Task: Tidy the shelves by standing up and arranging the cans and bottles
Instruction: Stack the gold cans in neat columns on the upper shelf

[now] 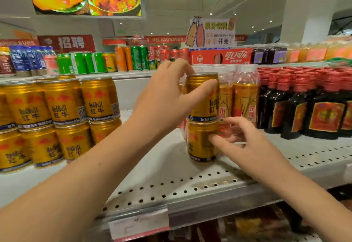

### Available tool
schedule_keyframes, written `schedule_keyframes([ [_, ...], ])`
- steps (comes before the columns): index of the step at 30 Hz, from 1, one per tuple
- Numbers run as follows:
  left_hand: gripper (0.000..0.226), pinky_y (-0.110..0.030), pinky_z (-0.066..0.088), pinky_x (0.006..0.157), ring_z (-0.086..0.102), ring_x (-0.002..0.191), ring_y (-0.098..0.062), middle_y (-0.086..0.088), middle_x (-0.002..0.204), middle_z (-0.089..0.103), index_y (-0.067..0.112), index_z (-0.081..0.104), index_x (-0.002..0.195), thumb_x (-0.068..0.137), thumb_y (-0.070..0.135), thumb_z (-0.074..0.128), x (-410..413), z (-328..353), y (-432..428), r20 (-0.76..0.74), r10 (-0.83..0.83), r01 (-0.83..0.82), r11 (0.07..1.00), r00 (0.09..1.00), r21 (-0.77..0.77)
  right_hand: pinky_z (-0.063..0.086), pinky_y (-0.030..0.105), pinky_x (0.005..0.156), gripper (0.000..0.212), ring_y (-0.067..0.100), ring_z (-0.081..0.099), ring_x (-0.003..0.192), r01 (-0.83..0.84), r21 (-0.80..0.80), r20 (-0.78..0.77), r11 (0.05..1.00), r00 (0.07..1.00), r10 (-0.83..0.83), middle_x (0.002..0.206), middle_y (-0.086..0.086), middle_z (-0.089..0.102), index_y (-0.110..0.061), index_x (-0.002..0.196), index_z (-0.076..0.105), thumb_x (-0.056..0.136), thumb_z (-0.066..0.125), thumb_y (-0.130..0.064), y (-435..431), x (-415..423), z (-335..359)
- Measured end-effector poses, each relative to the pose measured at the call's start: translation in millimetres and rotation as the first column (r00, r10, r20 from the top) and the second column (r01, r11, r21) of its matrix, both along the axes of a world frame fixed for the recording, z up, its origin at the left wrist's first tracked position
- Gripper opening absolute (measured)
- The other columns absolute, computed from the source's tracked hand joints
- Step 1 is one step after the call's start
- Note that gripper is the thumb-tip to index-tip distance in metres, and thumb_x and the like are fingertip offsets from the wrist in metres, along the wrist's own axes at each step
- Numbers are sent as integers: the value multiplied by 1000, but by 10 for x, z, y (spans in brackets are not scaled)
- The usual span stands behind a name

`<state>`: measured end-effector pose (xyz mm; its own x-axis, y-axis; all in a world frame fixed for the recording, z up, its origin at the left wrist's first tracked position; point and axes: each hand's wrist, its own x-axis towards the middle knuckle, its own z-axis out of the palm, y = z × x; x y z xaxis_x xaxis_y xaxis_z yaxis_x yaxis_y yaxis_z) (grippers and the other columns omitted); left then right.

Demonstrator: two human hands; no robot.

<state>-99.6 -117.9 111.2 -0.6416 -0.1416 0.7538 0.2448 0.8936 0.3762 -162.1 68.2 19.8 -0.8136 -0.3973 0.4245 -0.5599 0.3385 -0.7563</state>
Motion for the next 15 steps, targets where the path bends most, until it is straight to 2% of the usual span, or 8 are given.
schedule_keyframes([
  [2,44,-26,52,70,55,90,-3,15,104,53,34,55,105,83,71,61,-26,35,45,7,31,-31,1000,999,-3,48,10,69,61,-18,57,94,-91,68,32,993,995,89,106,-39,59,-56,115,51,64,63,-87,-63,-55,33],
  [5,36,-10,47,58,58,85,1,17,100,56,33,56,106,86,62,66,2,107,47,75,-4,0,999,997,52,47,16,76,72,-12,56,98,-153,216,-14,964,987,160,112,-31,58,-55,116,49,57,63,-93,-190,-120,88],
  [8,30,-2,45,57,59,90,13,20,108,58,37,57,120,94,49,64,93,174,25,174,-105,80,986,979,143,40,9,67,54,-22,54,92,-207,214,-3,955,977,213,102,-41,59,-55,105,48,63,70,-82,-239,-180,123],
  [10,23,-1,46,59,61,94,8,21,113,60,38,59,120,98,45,60,143,192,27,213,-117,82,983,970,166,40,7,67,49,-29,51,90,-267,208,36,941,963,265,96,-51,56,-57,104,50,65,71,-78,-214,-247,133],
  [12,20,1,46,60,60,99,5,21,116,61,38,59,119,100,43,57,170,190,44,219,-95,61,985,971,159,47,13,78,57,-26,55,94,-332,204,87,921,943,321,102,-47,60,-56,116,51,67,73,-74,-197,-328,150],
  [14,24,3,44,59,60,101,4,20,118,61,37,59,121,100,46,56,179,181,74,208,-62,27,986,976,164,51,20,91,80,-17,58,104,-395,194,146,898,917,372,119,-35,63,-47,133,46,64,77,-72,-199,-422,174],
  [15,27,3,43,57,60,98,4,20,116,61,35,60,121,98,50,57,181,177,92,195,-45,12,985,980,170,51,18,90,93,-15,58,107,-425,197,183,884,901,393,126,-30,61,-44,139,39,60,77,-74,-203,-455,190],
])
